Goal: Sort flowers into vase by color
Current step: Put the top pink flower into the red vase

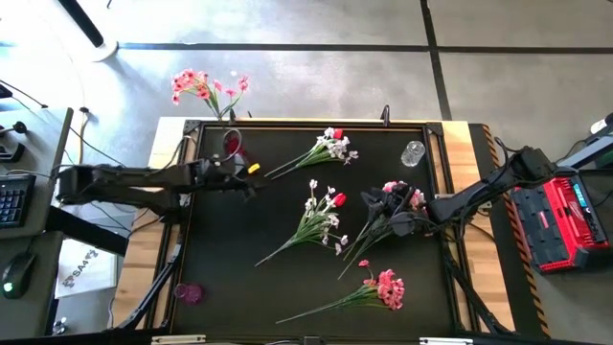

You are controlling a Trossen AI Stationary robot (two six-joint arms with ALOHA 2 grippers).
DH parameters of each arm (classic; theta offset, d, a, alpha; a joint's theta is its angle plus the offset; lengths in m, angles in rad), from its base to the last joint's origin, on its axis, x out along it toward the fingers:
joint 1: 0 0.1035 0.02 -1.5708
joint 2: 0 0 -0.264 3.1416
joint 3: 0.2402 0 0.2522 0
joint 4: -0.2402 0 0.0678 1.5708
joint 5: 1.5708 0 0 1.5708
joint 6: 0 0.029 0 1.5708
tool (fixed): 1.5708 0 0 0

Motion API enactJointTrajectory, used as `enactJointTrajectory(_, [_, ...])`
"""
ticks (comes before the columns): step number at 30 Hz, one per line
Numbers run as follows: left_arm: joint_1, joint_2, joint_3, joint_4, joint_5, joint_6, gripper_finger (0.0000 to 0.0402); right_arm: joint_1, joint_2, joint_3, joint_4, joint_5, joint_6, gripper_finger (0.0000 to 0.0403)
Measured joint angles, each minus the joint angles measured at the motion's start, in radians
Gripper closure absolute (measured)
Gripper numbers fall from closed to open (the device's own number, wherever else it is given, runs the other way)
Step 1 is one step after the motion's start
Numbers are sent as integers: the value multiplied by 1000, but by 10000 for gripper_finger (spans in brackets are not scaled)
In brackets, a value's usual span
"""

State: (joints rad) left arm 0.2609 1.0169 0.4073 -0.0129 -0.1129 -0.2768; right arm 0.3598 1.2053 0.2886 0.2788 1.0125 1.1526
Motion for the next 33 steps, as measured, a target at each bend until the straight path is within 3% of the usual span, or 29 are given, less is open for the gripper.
enactJointTrajectory(7, [0, 252, 107, 91, 59, 88, 159, -13, 0, 0, 13, -51, 1, 167])
enactJointTrajectory(13, [-21, 393, 182, 149, 140, 62, 164, -12, 0, 0, 10, -148, 1, 167])
enactJointTrajectory(19, [-118, 497, 227, 199, 265, -5, 164, -12, 0, 0, -8, -167, 0, 167])
enactJointTrajectory(30, [-314, 676, 319, 196, 214, -53, 164, -12, 0, 0, -50, -127, 3, 167])
enactJointTrajectory(33, [-335, 707, 338, 196, 182, -54, 164, -16, 0, 0, -52, -180, 64, 169])
